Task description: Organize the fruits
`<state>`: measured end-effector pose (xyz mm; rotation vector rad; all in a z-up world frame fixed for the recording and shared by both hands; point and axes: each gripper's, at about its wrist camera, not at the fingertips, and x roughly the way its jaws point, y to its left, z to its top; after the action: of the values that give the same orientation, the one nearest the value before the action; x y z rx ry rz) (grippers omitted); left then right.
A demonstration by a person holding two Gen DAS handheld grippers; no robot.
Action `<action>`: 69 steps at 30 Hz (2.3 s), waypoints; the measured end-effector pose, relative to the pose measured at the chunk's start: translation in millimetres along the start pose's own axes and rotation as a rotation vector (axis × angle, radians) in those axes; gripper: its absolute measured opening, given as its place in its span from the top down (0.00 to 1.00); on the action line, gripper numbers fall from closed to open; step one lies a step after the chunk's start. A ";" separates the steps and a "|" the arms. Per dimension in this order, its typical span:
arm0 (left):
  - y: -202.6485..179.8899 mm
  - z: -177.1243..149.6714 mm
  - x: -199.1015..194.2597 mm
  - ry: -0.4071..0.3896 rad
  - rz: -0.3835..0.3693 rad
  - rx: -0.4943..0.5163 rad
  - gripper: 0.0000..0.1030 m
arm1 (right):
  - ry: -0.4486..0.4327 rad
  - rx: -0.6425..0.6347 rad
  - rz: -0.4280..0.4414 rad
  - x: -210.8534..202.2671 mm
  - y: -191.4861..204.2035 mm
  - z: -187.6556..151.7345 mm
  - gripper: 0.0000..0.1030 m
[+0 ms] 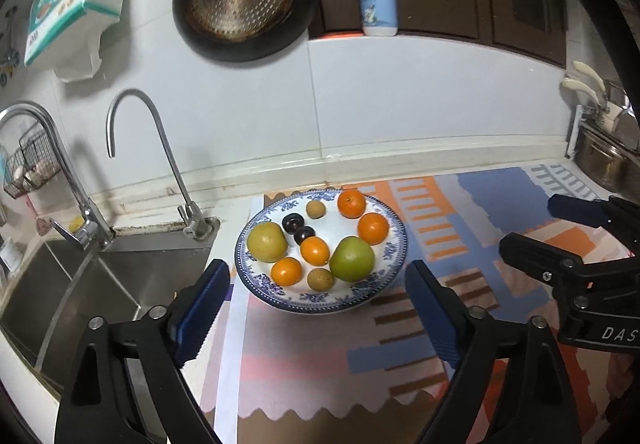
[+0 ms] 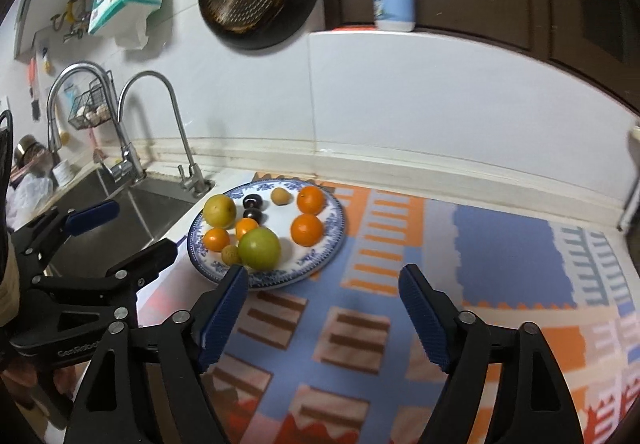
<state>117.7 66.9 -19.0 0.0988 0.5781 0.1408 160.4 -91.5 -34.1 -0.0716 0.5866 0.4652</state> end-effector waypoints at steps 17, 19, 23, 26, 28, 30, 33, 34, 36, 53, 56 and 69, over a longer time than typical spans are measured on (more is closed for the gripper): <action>-18.7 -6.0 -73.2 -0.090 0.015 0.016 0.00 | -0.056 0.060 -0.098 -81.4 -7.5 -27.3 0.18; -20.2 -7.5 -78.9 -0.094 0.015 0.020 0.00 | -0.059 0.063 -0.106 -89.6 -6.9 -30.5 0.18; -24.0 -10.1 -91.3 -0.106 0.007 0.027 0.00 | -0.070 0.072 -0.119 -105.4 -6.9 -37.2 0.18; -28.2 -11.7 -100.7 -0.118 0.001 0.034 0.00 | -0.078 0.076 -0.134 -116.8 -7.2 -41.8 0.18; -31.2 -12.2 -105.2 -0.122 0.000 0.040 0.00 | -0.082 0.078 -0.142 -122.3 -8.5 -44.0 0.18; -33.6 -12.6 -110.3 -0.131 -0.002 0.046 0.00 | -0.086 0.084 -0.153 -128.3 -9.9 -47.0 0.18; -37.1 -13.3 -116.0 -0.136 -0.007 0.053 0.00 | -0.090 0.092 -0.163 -136.2 -13.2 -50.7 0.18; -38.1 -13.6 -117.8 -0.137 -0.009 0.054 0.00 | -0.090 0.094 -0.166 -138.3 -13.7 -51.7 0.18; -39.7 -14.4 -120.7 -0.138 -0.013 0.056 0.00 | -0.093 0.100 -0.171 -142.3 -15.0 -53.2 0.18; -45.0 -18.6 -135.7 -0.114 -0.091 0.024 0.00 | -0.108 0.106 -0.186 -160.2 -15.8 -59.9 0.18; -45.9 -19.6 -137.8 -0.124 -0.081 0.029 0.00 | -0.109 0.105 -0.186 -161.1 -15.2 -60.3 0.18; -44.7 -21.2 -136.1 -0.126 -0.067 0.025 0.00 | -0.106 0.102 -0.189 -161.0 -14.7 -59.9 0.18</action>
<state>-1.9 2.1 30.5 0.1114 0.4570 0.0623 18.0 -181.1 3.4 -0.0050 0.4931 0.2537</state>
